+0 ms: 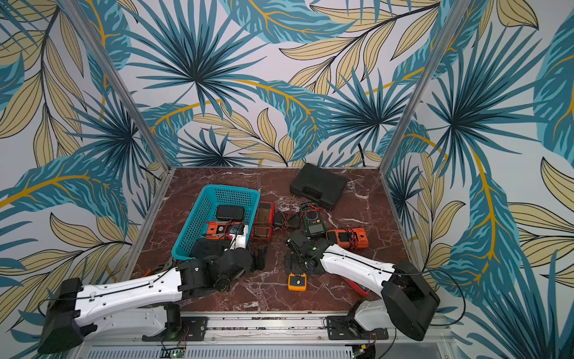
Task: Put the multimeter into the basket
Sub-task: Pick up the multimeter from the center of the board.
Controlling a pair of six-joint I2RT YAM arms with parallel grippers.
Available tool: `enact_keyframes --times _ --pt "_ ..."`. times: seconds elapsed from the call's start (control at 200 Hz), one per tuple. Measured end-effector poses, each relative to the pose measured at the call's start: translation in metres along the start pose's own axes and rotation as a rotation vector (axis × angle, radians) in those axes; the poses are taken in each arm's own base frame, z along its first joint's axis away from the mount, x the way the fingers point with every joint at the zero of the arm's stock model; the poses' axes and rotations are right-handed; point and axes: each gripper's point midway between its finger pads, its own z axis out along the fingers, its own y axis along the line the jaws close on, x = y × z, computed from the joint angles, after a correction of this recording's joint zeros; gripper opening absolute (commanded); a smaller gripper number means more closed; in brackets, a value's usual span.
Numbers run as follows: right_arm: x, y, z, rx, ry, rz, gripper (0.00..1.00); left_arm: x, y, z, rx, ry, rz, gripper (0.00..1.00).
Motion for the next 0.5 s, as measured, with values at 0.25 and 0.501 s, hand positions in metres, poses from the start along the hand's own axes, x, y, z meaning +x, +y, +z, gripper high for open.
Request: enact_keyframes --times 0.25,0.501 --pt "0.003 0.008 0.022 0.048 0.028 -0.029 0.74 -0.004 0.053 -0.028 -0.064 -0.092 -0.066 1.0" --pt "-0.007 0.022 0.024 0.057 0.013 -0.076 0.46 0.003 0.083 -0.037 -0.089 -0.13 -0.115 1.0"
